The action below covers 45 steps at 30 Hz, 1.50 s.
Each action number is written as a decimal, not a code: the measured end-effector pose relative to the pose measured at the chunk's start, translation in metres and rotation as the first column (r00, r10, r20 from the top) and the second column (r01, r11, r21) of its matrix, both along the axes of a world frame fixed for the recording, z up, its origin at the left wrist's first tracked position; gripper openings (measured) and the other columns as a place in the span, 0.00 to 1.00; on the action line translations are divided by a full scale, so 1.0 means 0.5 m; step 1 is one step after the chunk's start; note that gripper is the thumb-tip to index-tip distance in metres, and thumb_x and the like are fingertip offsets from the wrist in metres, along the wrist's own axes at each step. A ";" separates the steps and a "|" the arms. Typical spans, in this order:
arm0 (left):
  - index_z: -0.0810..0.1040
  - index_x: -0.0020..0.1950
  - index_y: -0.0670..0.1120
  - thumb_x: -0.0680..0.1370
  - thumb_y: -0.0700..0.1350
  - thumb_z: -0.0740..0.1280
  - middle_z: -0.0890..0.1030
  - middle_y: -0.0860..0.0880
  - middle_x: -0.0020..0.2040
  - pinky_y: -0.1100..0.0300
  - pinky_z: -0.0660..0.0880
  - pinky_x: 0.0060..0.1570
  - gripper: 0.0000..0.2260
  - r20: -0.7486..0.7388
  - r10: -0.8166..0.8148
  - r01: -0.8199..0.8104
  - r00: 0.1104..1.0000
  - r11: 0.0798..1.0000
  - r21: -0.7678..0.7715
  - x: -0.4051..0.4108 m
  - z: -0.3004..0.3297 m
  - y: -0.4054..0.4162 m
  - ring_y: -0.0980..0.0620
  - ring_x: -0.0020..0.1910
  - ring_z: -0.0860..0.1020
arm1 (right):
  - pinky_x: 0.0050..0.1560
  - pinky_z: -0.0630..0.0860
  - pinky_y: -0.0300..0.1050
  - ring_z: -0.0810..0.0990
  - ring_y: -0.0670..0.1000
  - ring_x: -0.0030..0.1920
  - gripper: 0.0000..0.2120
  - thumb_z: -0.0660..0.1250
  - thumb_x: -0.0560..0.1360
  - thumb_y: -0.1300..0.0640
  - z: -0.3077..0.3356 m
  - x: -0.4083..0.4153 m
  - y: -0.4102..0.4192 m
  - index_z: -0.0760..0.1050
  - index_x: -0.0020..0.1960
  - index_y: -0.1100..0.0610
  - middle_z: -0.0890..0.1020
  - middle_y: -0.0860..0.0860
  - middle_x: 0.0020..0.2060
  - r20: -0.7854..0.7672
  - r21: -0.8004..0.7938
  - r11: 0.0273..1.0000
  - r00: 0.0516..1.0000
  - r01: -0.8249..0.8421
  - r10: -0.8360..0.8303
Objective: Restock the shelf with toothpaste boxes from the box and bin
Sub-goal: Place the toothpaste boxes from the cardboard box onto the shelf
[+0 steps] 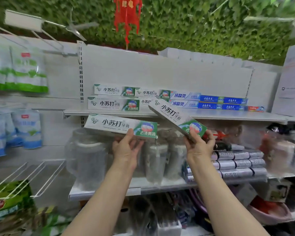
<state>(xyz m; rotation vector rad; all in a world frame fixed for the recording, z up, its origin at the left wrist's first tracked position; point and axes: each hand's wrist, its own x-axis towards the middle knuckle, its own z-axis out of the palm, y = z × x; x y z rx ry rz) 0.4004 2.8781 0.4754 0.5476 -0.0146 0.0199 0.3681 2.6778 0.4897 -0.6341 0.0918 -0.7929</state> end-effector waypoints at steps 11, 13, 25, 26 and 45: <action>0.71 0.63 0.44 0.78 0.36 0.70 0.83 0.44 0.50 0.44 0.79 0.51 0.16 0.078 0.136 -0.133 0.988 0.990 -0.040 0.108 0.084 -0.090 0.44 0.53 0.81 | 0.58 0.77 0.38 0.81 0.44 0.53 0.27 0.81 0.69 0.57 0.076 0.203 -0.101 0.73 0.61 0.42 0.79 0.49 0.56 -0.051 -0.395 0.905 0.979 0.161 -0.197; 0.70 0.62 0.44 0.78 0.36 0.70 0.83 0.44 0.50 0.45 0.80 0.50 0.16 0.078 0.169 -0.166 0.983 0.985 -0.040 0.119 0.090 -0.101 0.44 0.52 0.81 | 0.62 0.73 0.39 0.78 0.46 0.57 0.26 0.78 0.72 0.56 0.080 0.236 -0.115 0.72 0.65 0.45 0.78 0.47 0.60 -0.051 -0.494 0.847 0.966 0.197 -0.255; 0.72 0.61 0.45 0.78 0.37 0.70 0.81 0.44 0.48 0.49 0.83 0.41 0.14 0.075 0.253 -0.250 0.965 0.967 -0.051 0.168 0.085 -0.123 0.46 0.50 0.78 | 0.64 0.71 0.35 0.76 0.40 0.59 0.20 0.73 0.76 0.58 0.110 0.251 -0.044 0.77 0.66 0.48 0.78 0.49 0.61 0.174 -0.776 0.525 0.918 0.350 -0.356; 0.72 0.60 0.45 0.78 0.37 0.70 0.81 0.43 0.49 0.49 0.83 0.41 0.14 0.076 0.251 -0.248 0.965 0.968 -0.045 0.171 0.085 -0.122 0.46 0.49 0.78 | 0.61 0.74 0.39 0.77 0.41 0.59 0.19 0.73 0.76 0.55 0.114 0.246 -0.020 0.77 0.65 0.45 0.80 0.46 0.60 0.105 -0.824 0.526 0.970 0.209 -0.220; 0.61 0.79 0.51 0.78 0.51 0.71 0.58 0.49 0.78 0.50 0.61 0.75 0.33 0.480 0.622 -0.717 0.619 0.196 0.669 0.187 0.099 0.098 0.49 0.77 0.60 | 0.54 0.83 0.48 0.85 0.53 0.51 0.16 0.77 0.71 0.66 0.149 0.329 0.164 0.83 0.52 0.48 0.86 0.53 0.47 -0.158 -0.815 0.549 0.983 -0.184 0.095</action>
